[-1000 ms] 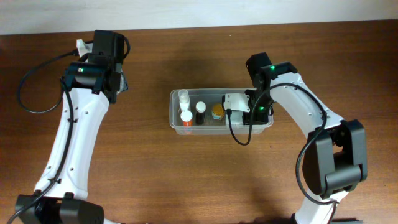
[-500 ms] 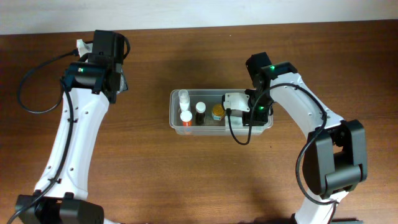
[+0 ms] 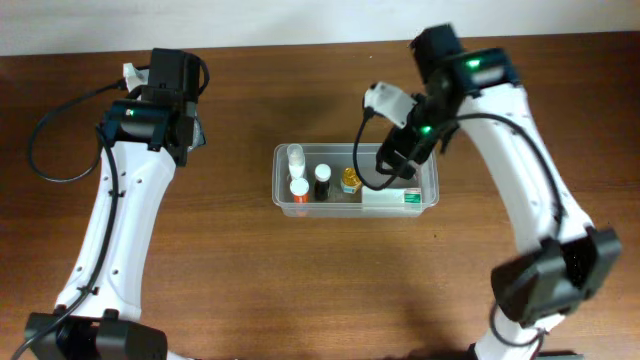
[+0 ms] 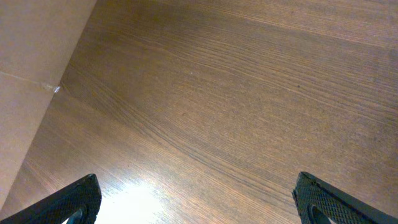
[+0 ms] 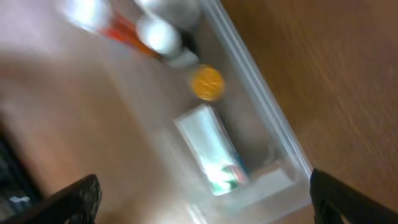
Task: Pack container
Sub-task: 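Raise the right arm up and away from the container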
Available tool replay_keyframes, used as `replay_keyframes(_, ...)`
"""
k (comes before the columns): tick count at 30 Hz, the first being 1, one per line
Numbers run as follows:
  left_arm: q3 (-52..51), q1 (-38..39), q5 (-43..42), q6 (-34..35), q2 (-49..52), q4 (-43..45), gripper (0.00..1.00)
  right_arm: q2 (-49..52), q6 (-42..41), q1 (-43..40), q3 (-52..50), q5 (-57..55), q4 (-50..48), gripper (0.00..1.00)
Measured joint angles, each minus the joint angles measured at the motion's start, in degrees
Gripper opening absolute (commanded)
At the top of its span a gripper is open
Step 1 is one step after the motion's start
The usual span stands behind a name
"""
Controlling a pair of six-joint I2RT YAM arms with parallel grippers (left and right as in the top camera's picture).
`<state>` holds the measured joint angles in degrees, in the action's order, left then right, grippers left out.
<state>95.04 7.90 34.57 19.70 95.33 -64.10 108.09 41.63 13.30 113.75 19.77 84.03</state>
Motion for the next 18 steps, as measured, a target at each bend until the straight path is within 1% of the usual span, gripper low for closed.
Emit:
replay_keyframes(3,0.0,0.0,0.0,0.0,0.0,0.0,0.99,-4.5,-2.2,0.0,3.5,5.7,3.7,0.98)
replay_keyframes(7,0.0,0.0,0.0,0.0,0.0,0.0,1.00,-12.3,-3.8,0.0,4.2,10.1,7.5,0.98)
replay_keyframes(12,0.0,0.0,0.0,0.0,0.0,0.0,0.99,-22.5,-4.7,0.0,4.2,12.0,12.6,0.98)
replay_keyframes(18,0.0,0.0,0.0,0.0,0.0,0.0,0.99,-36.3,-7.7,0.0,4.3,12.5,12.9,0.98)
